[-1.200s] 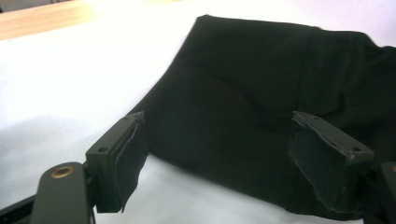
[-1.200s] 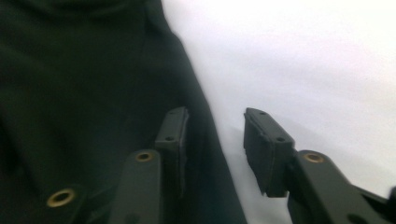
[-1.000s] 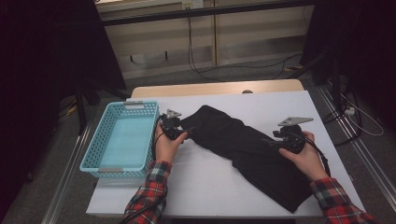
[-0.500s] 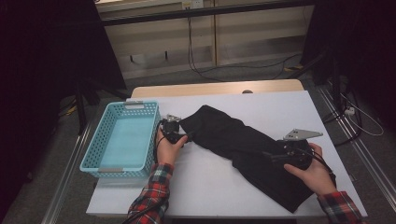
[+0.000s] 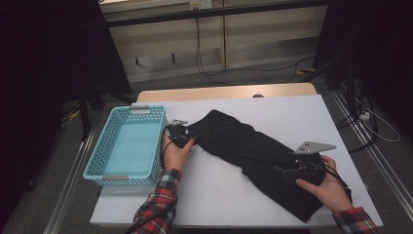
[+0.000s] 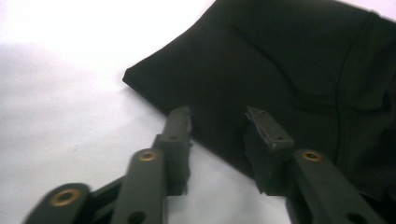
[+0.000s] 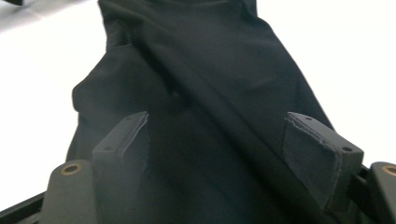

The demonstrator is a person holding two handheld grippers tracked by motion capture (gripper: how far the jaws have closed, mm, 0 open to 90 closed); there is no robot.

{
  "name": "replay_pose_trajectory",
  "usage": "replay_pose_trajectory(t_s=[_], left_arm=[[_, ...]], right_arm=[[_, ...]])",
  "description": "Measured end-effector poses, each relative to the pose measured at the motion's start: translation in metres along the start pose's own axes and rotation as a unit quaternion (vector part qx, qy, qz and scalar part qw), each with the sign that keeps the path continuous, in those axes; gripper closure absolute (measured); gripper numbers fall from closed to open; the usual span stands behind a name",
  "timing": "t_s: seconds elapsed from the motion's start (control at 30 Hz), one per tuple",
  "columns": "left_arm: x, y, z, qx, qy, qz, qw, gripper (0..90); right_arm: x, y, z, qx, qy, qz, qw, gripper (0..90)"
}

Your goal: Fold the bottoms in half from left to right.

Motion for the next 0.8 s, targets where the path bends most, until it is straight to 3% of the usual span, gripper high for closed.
replay_pose_trajectory(t_s=[0.07,0.13,0.2,0.3,0.57,0.73,0.8], left_arm=[[0.002,-0.001,-0.001,-0.012,0.013,-0.003,0.9998,73.2],[0.003,-0.002,-0.004,-0.022,0.023,0.000,0.9995,75.9],[0.006,-0.004,-0.011,-0.037,0.050,0.004,0.9981,82.4],[0.007,-0.015,-0.015,-0.036,0.048,-0.001,0.9982,85.5],[0.002,-0.037,-0.004,-0.014,0.028,-0.006,0.9995,86.5],[0.004,-0.046,0.011,-0.015,0.012,-0.019,0.9997,86.8],[0.005,-0.048,0.012,-0.010,0.006,-0.017,0.9998,86.9]], right_arm=[[0.000,0.002,0.003,-0.004,-0.003,0.003,1.0000,24.3],[0.001,0.003,0.004,-0.004,-0.004,0.004,1.0000,24.3],[0.001,0.003,0.004,-0.004,-0.004,0.006,1.0000,24.3],[0.001,0.004,0.002,-0.003,-0.004,0.008,1.0000,24.3],[-0.001,0.004,0.002,-0.005,-0.006,0.005,1.0000,24.5],[-0.001,0.003,0.013,-0.011,-0.017,0.001,0.9998,27.5],[0.000,0.004,0.021,-0.014,-0.029,0.003,0.9995,34.5]])
Point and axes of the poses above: each handheld gripper's, and its own axes: x roughly forward along the jaws, y roughly out of its underside, z roughly to its left, the point moved 10 cm from there along x, roughly forward along the jaws, and after that the axes turned 8 degrees about x, right-handed, at the moved point
